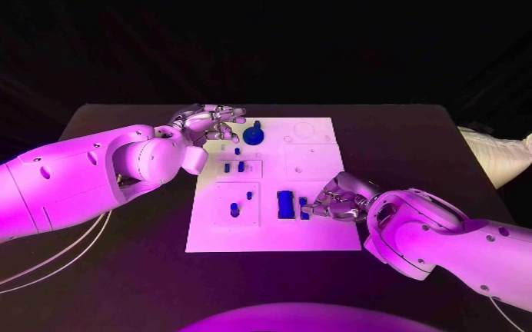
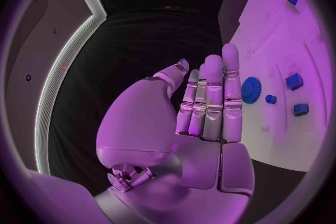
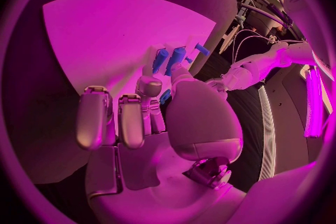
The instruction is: Assemble the parts on the task board
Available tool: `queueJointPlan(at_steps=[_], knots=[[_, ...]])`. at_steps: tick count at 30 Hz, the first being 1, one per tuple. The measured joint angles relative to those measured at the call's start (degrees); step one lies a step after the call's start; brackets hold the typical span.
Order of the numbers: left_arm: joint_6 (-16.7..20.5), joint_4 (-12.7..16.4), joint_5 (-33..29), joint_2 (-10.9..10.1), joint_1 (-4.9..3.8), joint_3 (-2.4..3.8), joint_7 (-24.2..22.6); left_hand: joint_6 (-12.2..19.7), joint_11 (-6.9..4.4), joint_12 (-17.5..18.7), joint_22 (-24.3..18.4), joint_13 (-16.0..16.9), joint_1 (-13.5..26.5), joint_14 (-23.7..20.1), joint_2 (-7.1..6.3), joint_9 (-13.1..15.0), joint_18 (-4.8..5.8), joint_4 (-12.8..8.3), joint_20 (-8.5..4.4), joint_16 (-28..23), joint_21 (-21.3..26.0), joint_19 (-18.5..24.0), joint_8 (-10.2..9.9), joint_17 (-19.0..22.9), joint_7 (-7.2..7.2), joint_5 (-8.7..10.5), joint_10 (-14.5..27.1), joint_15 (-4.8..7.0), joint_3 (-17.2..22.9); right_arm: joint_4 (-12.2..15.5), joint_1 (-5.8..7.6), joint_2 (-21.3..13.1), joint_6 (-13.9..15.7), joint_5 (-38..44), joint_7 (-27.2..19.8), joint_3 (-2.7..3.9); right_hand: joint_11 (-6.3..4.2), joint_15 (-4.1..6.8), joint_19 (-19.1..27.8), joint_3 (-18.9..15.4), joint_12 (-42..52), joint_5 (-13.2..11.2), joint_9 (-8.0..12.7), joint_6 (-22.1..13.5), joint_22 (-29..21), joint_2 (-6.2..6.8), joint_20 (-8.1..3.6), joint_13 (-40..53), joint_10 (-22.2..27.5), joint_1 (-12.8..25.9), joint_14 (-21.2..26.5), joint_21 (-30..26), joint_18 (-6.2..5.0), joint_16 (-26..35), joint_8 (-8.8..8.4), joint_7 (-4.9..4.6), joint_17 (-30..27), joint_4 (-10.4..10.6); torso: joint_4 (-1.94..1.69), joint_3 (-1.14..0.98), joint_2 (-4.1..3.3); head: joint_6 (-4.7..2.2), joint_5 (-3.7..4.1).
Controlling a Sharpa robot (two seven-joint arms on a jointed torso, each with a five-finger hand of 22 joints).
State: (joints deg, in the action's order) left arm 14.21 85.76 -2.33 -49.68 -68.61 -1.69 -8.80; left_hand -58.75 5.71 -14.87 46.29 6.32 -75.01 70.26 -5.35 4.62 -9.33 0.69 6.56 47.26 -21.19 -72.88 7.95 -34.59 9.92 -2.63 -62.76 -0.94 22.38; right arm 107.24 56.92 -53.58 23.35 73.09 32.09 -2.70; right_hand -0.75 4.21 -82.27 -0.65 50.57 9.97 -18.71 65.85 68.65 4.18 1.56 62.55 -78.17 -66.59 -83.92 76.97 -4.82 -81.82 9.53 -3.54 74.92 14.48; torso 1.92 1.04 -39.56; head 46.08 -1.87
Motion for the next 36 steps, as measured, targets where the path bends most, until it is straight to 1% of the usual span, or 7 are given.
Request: queueJointPlan(at_steps=[4, 9, 18, 19, 22, 31, 36], knots=[[0.0, 0.0, 0.0, 0.0, 0.0, 0.0, 0.0, 0.2, 0.0, 0.0, -0.1, 0.0, 0.0, 0.0, 0.0, -0.1, 0.0, -0.2, 0.0, 0.0, 0.0, 0.0, 0.0, 0.1, 0.2, 0.0, 0.0, 0.0, -0.2, 0.0, -0.03, -0.2, -0.8, 0.9, -0.4, 0.0, 0.0, 0.0, 0.0, -0.6, 0.0, -1.3, -0.2, -0.2, 0.0, -0.24, 0.0, 0.0, 0.0, -0.9, 0.0, 0.0, 0.0, 0.0, 0.21, -0.18, 0.0, -0.3, 0.03, -0.01, 0.01, -0.03, -0.01], [0.0, 0.0, 0.0, 0.0, 0.0, 0.0, 0.0, 0.2, 0.0, 0.0, -0.1, 0.0, 0.0, 0.0, 0.0, -0.1, 0.01, -0.2, 0.0, 0.0, 0.0, 0.0, 0.0, 0.1, 0.2, 0.0, 0.0, 0.0, -0.2, -0.1, -0.04, 0.0, -1.6, 1.7, -0.6, 0.0, 0.0, 0.0, 0.0, -0.8, 0.0, -1.5, -0.2, -0.2, -0.1, -0.24, 0.0, 0.0, 0.0, -0.9, 0.0, 0.0, -0.01, 0.2, 0.21, -0.18, 0.0, -0.2, 0.01, 0.0, 0.01, -0.04, 0.08], [0.0, 0.0, 0.0, 0.0, 0.0, 0.0, 0.0, 0.2, 0.0, 0.0, -0.1, 0.0, 0.0, 0.0, 0.0, -0.1, 0.01, -0.2, 0.0, 0.0, 0.0, 0.0, 0.0, 0.1, 0.2, 0.0, 0.0, 0.0, -0.2, -1.1, -0.11, 0.7, -2.9, 2.6, -0.6, -0.01, 0.0, 0.0, 0.0, -1.7, 0.0, -1.5, -0.4, -0.2, -0.1, -1.64, 0.0, 0.2, 0.0, -2.9, 0.0, 0.0, 0.0, 0.2, 0.21, -0.18, 0.0, -1.1, -0.07, 0.03, 0.01, 0.01, 0.07], [0.0, 0.0, 0.0, 0.0, 0.0, -0.01, 0.1, 0.2, 0.0, 0.0, -0.1, 0.0, 0.0, 0.0, 0.0, -0.1, 0.0, -0.2, 0.0, 0.0, 0.0, 0.0, 0.0, 0.1, 0.2, 0.0, 0.0, 0.0, -0.2, -1.2, -0.13, 0.8, -3.1, 2.6, -0.6, -0.01, 0.0, 0.0, 0.0, -1.8, 0.0, -1.5, -0.5, -0.2, -0.1, -1.46, 0.0, 0.2, 0.0, -3.3, 0.0, 0.0, 0.0, 0.2, 0.21, -0.18, 0.0, -1.2, -0.07, 0.03, 0.01, 0.04, 0.04], [-0.1, 0.0, 0.0, 0.0, 0.01, -0.01, 0.1, 0.2, 0.0, 0.0, -0.1, 0.0, 0.0, 0.0, 0.0, -0.1, 0.0, -0.2, 0.0, 0.0, 0.0, 0.0, 0.0, 0.1, 0.2, 0.0, 0.0, 0.0, -0.2, -1.5, -0.2, 1.0, -3.4, 2.8, -0.5, -0.01, 0.0, 0.0, 0.0, -2.3, 0.0, -1.5, -0.6, -0.2, -0.1, -1.85, 0.0, 0.2, 0.0, -4.3, 0.0, 0.0, 0.0, 0.2, 0.21, -0.18, 0.0, -1.7, -0.07, 0.02, -0.02, 0.14, -0.01], [-0.1, 0.0, 0.0, 0.0, 0.01, -0.01, 0.1, 0.2, 0.0, 0.0, -0.1, 0.0, 0.0, 0.0, 0.0, 0.0, 0.0, -0.2, 0.0, 0.0, 0.0, 0.0, 0.0, 0.1, 0.19, 0.0, 0.0, 0.0, -0.2, -3.1, -0.26, 1.9, -3.5, 3.4, -0.5, 0.1, 0.0, 0.0, 0.0, -2.5, 0.0, -1.8, -0.9, 0.0, 0.2, -2.39, 0.0, 0.5, 0.0, -5.1, 0.0, 0.0, 0.0, 0.2, 0.7, 0.02, 0.0, -1.9, -0.05, -0.01, -0.03, 0.29, -0.07], [-0.1, 0.0, 0.0, 0.0, 0.01, -0.01, 0.1, 0.2, 0.0, 0.0, -0.1, 0.0, 0.0, 0.0, 0.0, 0.0, 0.0, -0.2, 0.0, 0.0, 0.0, 0.0, 0.0, 0.1, 0.19, 0.0, 0.0, 0.0, -0.2, -3.8, -0.19, 2.5, -3.3, 3.6, -0.8, 0.18, 0.0, 0.0, 0.0, -2.5, 0.0, -1.8, -0.9, -0.2, 0.2, -2.36, 0.0, 0.5, 0.0, -5.1, 0.0, 0.0, 0.0, 0.2, 1.02, -0.17, 0.0, -1.9, -0.04, -0.03, -0.03, 0.32, -0.05]])
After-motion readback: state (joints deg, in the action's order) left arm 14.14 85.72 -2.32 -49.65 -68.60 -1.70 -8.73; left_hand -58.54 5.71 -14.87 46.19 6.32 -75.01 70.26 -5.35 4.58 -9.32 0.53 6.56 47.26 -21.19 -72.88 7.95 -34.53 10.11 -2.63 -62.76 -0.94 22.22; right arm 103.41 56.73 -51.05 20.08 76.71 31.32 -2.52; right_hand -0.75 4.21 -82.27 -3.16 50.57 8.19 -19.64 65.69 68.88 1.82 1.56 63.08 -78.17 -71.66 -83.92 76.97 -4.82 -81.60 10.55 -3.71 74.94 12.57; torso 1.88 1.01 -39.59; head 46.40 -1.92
